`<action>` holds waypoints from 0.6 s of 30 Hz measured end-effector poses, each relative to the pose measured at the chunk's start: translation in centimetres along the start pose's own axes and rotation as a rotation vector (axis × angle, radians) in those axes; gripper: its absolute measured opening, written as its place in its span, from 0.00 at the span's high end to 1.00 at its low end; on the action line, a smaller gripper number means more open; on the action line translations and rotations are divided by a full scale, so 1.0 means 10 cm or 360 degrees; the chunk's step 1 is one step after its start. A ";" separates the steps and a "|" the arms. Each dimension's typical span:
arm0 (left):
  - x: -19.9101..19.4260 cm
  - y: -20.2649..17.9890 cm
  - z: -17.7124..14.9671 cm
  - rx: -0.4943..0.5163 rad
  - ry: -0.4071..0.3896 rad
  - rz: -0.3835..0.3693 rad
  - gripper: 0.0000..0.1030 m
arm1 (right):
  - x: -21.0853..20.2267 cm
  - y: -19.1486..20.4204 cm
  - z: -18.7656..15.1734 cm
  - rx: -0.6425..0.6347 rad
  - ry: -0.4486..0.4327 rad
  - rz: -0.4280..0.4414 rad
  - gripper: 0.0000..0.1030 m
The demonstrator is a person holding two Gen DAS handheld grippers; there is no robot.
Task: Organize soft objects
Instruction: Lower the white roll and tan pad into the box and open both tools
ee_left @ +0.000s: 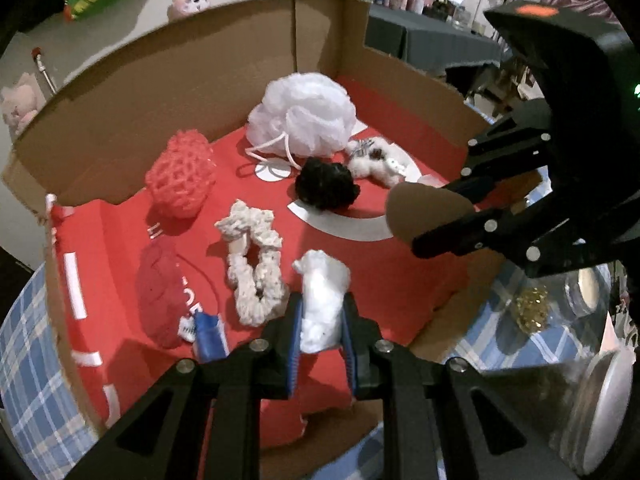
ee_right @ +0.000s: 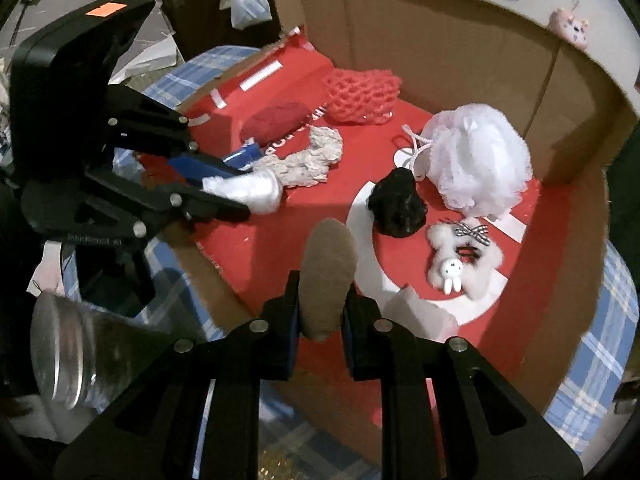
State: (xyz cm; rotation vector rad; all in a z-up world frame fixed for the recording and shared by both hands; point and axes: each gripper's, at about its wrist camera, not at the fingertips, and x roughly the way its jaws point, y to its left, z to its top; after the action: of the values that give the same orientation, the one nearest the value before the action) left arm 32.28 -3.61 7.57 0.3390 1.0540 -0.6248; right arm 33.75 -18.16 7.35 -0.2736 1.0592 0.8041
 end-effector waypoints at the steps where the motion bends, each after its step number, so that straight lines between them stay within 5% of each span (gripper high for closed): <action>1: 0.03 -0.01 0.01 0.0006 0.0012 0.0002 0.81 | 0.03 -0.02 0.02 0.0007 0.0013 0.0013 0.83; 18: 0.28 -0.03 0.12 0.0063 0.0145 0.0038 0.77 | 0.36 0.01 0.13 -0.0056 0.0179 -0.0108 0.77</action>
State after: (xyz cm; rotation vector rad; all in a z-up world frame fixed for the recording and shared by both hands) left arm 33.89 -5.38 5.64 0.4170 1.1245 -0.6143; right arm 35.45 -15.68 4.92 -0.3862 1.1358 0.7537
